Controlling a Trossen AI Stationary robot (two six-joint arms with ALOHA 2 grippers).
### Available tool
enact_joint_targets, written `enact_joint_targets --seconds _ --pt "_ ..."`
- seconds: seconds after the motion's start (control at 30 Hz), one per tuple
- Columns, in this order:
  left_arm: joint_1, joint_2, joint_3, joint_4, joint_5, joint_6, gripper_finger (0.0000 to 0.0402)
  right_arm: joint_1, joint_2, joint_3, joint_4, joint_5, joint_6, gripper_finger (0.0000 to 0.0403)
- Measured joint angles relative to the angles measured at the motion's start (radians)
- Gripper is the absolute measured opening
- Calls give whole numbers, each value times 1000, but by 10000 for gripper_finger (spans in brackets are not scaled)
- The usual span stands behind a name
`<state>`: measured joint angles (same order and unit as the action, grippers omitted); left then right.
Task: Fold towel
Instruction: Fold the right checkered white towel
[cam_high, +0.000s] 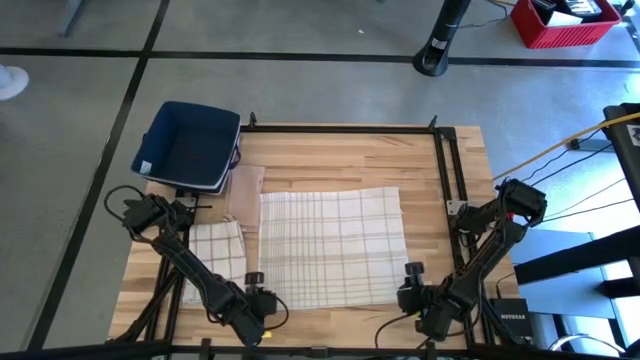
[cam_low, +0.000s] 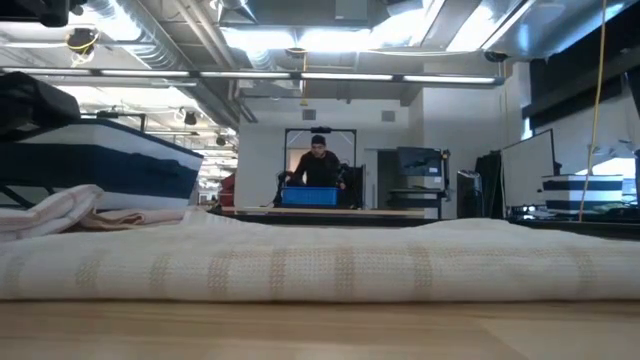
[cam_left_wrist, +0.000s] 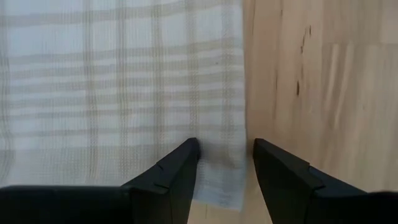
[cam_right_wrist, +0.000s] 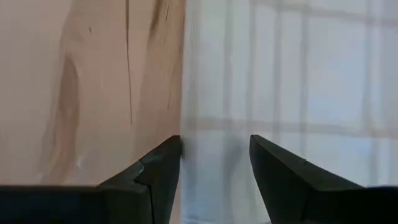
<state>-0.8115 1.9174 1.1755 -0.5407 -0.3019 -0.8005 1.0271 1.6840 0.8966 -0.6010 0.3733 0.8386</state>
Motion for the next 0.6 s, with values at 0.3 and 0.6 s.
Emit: enact_joint_targets --seconds 0.3,0.6 --pt "6 14 3 -1 -6 -29 149 1 -4 -54 19 -22 -1 192" --pt "8 16 3 -48 -24 -54 25 1 -4 -76 48 -26 4 66"
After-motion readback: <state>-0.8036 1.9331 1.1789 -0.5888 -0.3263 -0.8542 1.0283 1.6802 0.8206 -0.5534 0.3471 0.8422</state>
